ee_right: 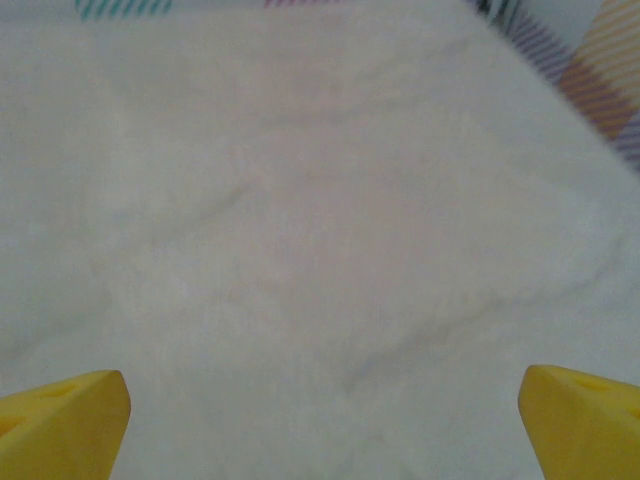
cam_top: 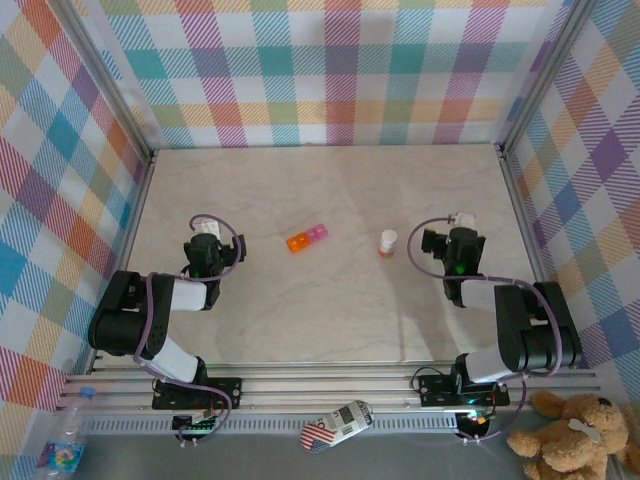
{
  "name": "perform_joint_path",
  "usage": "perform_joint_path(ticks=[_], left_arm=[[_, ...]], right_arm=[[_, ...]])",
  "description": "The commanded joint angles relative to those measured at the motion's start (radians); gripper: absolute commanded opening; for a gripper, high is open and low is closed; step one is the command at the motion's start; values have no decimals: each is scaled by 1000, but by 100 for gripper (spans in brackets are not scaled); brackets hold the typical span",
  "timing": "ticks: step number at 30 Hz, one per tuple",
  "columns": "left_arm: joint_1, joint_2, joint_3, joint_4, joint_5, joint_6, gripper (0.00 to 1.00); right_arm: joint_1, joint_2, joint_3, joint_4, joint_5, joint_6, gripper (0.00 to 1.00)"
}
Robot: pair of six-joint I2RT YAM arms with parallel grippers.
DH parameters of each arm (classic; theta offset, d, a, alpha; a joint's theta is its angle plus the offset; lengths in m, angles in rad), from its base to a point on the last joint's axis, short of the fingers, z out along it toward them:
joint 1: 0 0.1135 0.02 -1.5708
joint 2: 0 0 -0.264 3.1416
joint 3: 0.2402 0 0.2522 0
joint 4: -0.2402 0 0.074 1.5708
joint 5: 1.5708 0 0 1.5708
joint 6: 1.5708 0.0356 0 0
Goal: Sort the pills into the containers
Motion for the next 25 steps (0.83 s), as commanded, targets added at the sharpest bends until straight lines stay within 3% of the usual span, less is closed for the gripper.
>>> perform_joint_path(ticks=[1, 2, 4, 18, 25], left_arm=[[11, 2, 11, 41, 14, 14, 100], [13, 2, 11, 39, 14, 14, 100], [12, 4, 11, 37, 14, 14, 100], [14, 3, 12, 37, 18, 15, 100], [13, 4, 12, 37, 17, 13, 100]], right_arm=[[-9, 44, -23, 208, -149, -50, 99], [-17, 100, -31, 309, -153, -56, 99], [-56, 68, 13, 156, -205, -15, 99], [-70, 67, 1, 183, -239, -14, 99], [-73, 71, 18, 153, -326, -45, 99]])
